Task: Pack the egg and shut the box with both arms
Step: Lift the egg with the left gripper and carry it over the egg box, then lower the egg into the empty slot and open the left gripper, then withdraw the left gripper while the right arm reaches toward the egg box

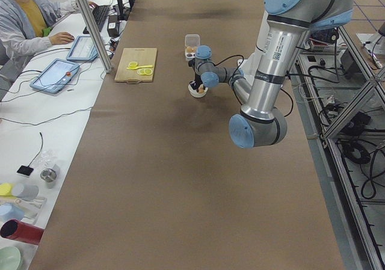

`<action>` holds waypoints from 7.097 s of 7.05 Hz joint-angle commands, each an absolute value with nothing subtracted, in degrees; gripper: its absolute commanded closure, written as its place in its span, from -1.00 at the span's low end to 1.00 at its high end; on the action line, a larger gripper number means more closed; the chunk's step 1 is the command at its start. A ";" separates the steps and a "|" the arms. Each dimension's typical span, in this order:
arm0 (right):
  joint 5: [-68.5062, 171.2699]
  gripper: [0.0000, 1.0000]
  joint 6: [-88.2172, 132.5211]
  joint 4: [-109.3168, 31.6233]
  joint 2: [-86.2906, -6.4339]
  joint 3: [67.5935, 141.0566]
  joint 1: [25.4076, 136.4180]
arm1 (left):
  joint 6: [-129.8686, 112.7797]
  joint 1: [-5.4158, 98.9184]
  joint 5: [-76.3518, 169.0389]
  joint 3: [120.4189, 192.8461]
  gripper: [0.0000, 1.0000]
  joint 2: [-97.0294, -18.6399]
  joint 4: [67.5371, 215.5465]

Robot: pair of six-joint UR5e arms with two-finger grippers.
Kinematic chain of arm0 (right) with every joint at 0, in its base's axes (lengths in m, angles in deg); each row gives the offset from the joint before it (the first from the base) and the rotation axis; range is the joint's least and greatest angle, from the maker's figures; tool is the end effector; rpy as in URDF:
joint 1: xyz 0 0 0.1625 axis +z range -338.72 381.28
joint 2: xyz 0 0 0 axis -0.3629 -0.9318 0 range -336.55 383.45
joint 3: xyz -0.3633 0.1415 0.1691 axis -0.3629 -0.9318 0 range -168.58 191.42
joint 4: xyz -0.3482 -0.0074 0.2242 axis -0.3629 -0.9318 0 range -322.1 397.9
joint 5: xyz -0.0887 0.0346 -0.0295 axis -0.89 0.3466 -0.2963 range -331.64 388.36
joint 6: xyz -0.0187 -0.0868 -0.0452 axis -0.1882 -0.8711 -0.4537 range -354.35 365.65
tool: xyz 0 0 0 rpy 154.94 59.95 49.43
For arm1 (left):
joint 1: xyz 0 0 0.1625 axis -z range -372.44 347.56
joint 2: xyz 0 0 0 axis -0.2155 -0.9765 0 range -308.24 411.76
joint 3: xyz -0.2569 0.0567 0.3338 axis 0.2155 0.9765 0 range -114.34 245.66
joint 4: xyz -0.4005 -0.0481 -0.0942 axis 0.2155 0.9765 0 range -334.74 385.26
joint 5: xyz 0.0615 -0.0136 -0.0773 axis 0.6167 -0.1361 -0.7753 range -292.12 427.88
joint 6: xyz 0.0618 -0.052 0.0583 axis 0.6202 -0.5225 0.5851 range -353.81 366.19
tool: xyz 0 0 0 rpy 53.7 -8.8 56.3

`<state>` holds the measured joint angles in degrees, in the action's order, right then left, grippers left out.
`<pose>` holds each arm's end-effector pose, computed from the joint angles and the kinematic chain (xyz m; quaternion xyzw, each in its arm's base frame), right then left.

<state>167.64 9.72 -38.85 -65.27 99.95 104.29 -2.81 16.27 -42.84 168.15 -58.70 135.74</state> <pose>-0.0052 -0.5166 0.6295 0.0630 -0.4223 -0.0704 0.9015 0.4895 -0.3799 0.3228 0.2692 0.3859 0.4598 0.7532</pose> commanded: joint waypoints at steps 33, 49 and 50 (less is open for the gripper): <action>167.14 -1.00 9.78 -38.74 -63.74 100.63 104.25 | -10.51 6.10 -18.26 136.07 1.00 -85.70 181.97; 165.57 -1.00 15.29 -38.74 -60.77 101.42 102.42 | -35.11 16.24 -22.15 172.47 -0.98 -76.05 119.22; 163.73 -1.00 17.23 -38.65 -59.36 101.42 100.49 | -34.60 24.74 -33.26 173.23 -0.98 -74.90 112.78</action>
